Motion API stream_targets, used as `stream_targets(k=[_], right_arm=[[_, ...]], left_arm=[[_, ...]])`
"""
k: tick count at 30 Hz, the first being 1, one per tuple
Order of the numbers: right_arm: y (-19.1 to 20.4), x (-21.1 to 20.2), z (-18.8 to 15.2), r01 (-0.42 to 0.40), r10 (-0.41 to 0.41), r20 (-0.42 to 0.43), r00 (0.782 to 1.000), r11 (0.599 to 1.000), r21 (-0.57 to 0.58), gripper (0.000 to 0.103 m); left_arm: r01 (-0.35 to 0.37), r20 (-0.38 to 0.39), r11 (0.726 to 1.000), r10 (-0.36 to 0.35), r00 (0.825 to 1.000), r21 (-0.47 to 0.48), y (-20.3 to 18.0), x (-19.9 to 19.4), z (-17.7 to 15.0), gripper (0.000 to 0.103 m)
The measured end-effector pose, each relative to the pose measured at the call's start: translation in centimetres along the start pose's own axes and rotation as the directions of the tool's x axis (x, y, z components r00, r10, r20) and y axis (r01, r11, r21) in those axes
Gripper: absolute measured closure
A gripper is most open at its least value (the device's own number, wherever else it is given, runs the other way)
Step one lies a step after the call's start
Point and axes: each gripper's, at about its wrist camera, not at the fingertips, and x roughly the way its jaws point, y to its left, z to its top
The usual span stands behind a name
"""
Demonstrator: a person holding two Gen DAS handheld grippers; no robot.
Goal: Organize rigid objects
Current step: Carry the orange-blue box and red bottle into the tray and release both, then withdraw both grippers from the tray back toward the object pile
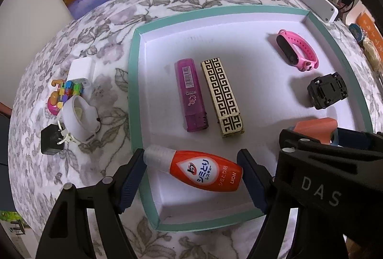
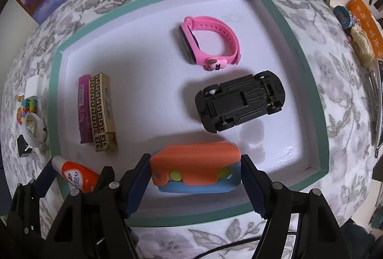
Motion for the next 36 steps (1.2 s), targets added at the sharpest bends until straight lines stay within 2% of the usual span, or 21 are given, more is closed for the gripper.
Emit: stream_targets(k=[6,9,14,23,28,31,36], right_arm=[[0.2,0.0,-0.1,-0.001,0.001,0.005,1.0,1.0,0.006,0.027],[0.2,-0.4,0.4,0.026,-0.026,0.012,1.0,1.0,-0.011,0.027],[0.5,-1.5,0.8,0.007,-0.006,0.024,1.0,1.0,-0.022,0.026],[0.6,-5.1,1.1,0.001,0.002,0.124,0.992,1.0,-0.023,0.026],[1.4,-6.2,1.3,-0.004,0.007,0.131,0.991,1.0,-0.019,0.026],[1.1,-5.4,1.1,-0.006,0.008,0.124,0.992,1.0,-0.02,0.026],[1.2,-5.3,1.0,-0.003,0.006,0.122,0.992,1.0,-0.025,0.026]], left_arm=[[-0.005,-0.006,1.0,0.005,1.0,0.007,-0.1,0.2,0.2,0.024],[0.007,-0.01,1.0,-0.007,1.0,0.005,-0.1,0.0,0.2,0.024],[0.03,0.002,1.0,-0.03,1.0,-0.002,0.1,-0.8,0.5,0.024],[0.051,0.04,0.998,-0.049,0.998,-0.037,1.2,-2.5,0.9,0.024],[0.053,0.025,0.993,-0.051,0.998,-0.106,3.1,-2.4,1.1,0.024],[0.043,0.01,0.984,-0.042,0.999,-0.174,4.9,-2.2,1.2,0.024],[0.015,0.01,0.951,-0.013,1.0,-0.308,8.7,-2.3,1.0,0.024]])
